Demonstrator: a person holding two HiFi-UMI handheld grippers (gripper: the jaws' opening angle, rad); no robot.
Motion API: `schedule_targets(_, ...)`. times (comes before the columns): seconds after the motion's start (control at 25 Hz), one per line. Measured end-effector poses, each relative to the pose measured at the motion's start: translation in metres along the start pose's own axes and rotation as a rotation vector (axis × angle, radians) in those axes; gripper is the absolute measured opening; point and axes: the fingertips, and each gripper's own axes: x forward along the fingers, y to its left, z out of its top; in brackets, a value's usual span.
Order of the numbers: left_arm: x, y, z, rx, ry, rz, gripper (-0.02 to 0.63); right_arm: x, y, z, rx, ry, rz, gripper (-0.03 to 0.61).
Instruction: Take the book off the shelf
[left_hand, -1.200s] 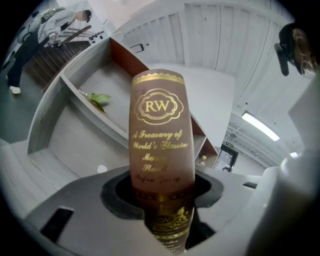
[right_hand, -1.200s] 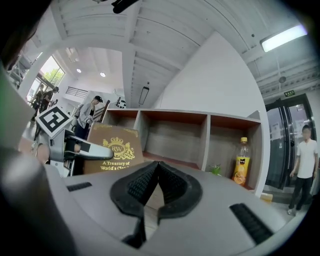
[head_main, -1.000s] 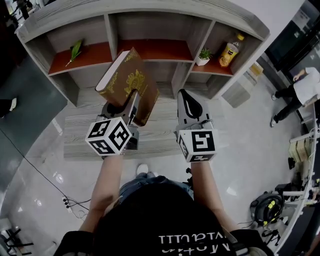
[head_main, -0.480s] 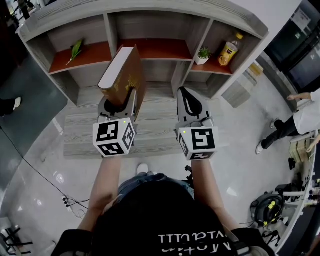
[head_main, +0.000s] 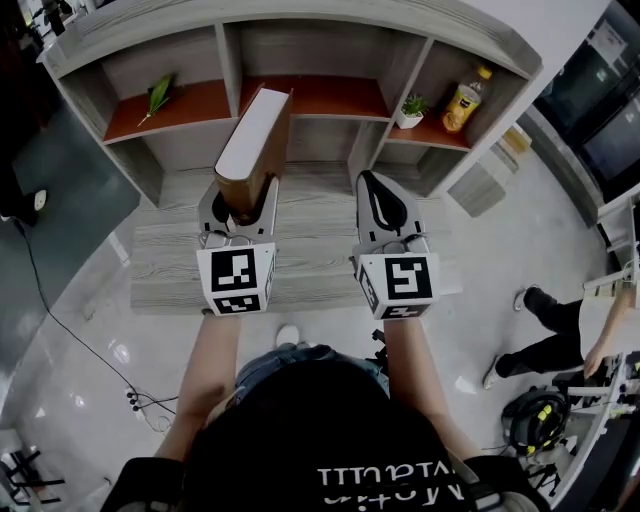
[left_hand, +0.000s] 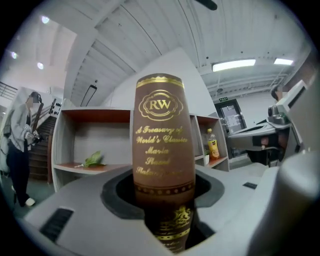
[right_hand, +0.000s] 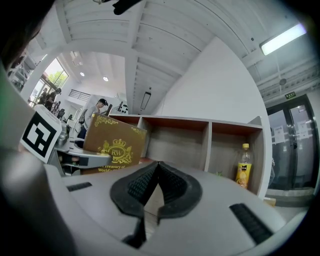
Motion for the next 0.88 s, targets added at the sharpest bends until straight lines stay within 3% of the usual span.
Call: schedule_targets(0.88, 0.004, -0.007, 0.013, 0.038, -0.062, -0.034, 0.230, 0.001, -0.005, 0.005, 0.033, -0.023, -0.013, 0.015)
